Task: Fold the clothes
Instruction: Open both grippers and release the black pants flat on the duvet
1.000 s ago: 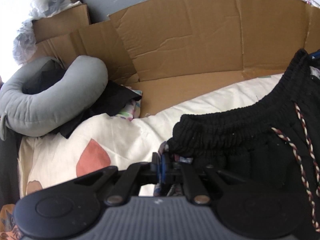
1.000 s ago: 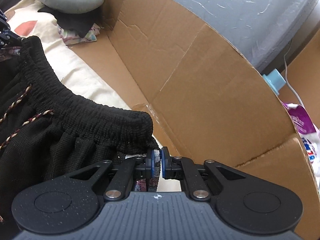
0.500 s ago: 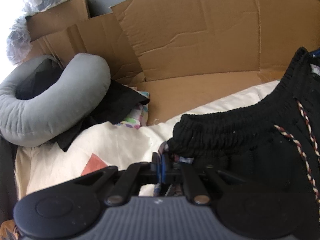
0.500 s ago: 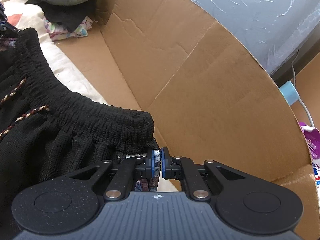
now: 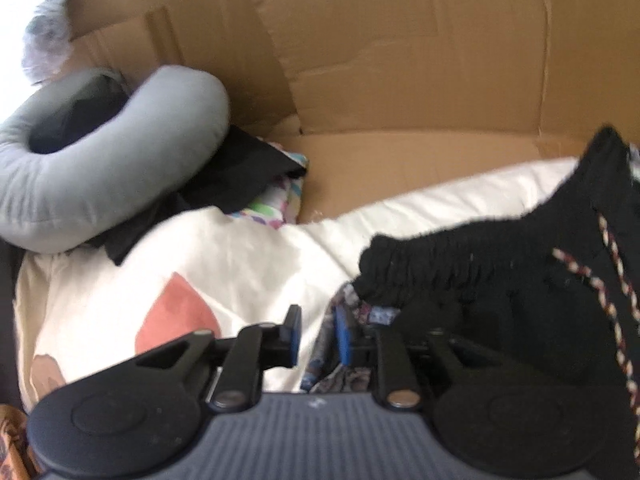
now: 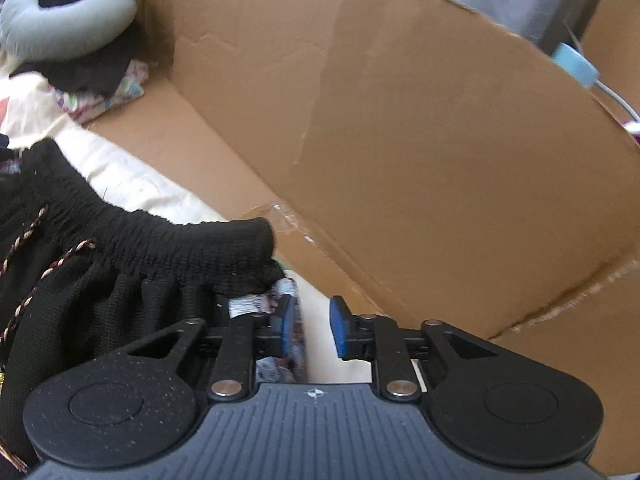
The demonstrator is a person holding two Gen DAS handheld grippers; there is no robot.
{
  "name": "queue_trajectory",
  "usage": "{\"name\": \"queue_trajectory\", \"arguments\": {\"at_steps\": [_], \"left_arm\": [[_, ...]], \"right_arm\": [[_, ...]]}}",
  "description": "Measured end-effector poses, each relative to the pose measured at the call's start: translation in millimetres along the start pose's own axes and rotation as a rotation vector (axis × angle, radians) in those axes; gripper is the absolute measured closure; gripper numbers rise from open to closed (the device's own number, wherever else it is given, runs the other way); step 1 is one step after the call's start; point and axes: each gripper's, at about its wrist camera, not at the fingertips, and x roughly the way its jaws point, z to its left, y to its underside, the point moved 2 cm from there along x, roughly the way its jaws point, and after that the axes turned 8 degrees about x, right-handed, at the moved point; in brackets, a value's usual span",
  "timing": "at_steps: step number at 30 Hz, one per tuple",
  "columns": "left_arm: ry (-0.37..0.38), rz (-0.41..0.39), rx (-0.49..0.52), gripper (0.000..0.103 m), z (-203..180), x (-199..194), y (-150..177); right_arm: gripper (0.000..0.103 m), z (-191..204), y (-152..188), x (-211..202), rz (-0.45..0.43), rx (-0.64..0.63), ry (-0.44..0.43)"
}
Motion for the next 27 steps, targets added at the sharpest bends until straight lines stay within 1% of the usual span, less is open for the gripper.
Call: {"name": "queue_trajectory", "arguments": {"at_steps": [2,5,8,10,12,13,15,17,18,23,27], "left_arm": [[-0.007,-0.014,-0.033,0.064,0.7,-5.9,0.5],[0.013,-0.007,-0.048,0.064,-5.9,-15.2,3.7],[0.031,-0.022,-0.041,0.064,-14.5,-32.2,7.4],[0.03,-0.044,-0.056,0.06,-16.9,-46.6,11.6],[0.046,-0.053,-0.073,0.056,-21.8,-63.2,18.2],[0.059,-0.055,-0.075,0.055,-25.2,-71.0,21.8],[0.086,-0.053,-0.039,0.054,-31.5,-83.6,25.2],[0.098,-0.066,0.004,0.053,-38.1,-101.1,26.3],[0.105,-0.072,0.012,0.05,-40.9,-110.8,26.9],[0.144,-0.099,-0.053,0.045,-52.0,-161.0,32.5],[0.186,-0.099,-0.12,0.044,-65.2,-188.9,41.0]], "right_arm": [[0.076,-9.4,3.1,-7.4,-0.001,0.039,-0.013],[0.076,-18.2,9.4,-16.2,0.01,0.066,-0.016],[0.076,-23.9,13.8,-24.4,0.014,0.084,-0.006],[0.076,-28.7,19.7,-34.3,0.008,0.114,-0.002],[0.076,-30.6,25.8,-46.0,0.004,0.142,-0.002],[0.076,-32.8,30.5,-56.2,-0.002,0.157,-0.001],[0.076,-36.1,39.2,-77.7,-0.009,0.174,-0.009],[0.076,-39.8,47.8,-99.5,-0.011,0.188,-0.015],[0.076,-41.9,52.0,-110.5,-0.012,0.193,-0.017],[0.076,-49.9,81.3,-163.9,-0.021,0.217,-0.026],[0.076,-55.4,108.6,-206.0,-0.034,0.235,-0.031]]}}
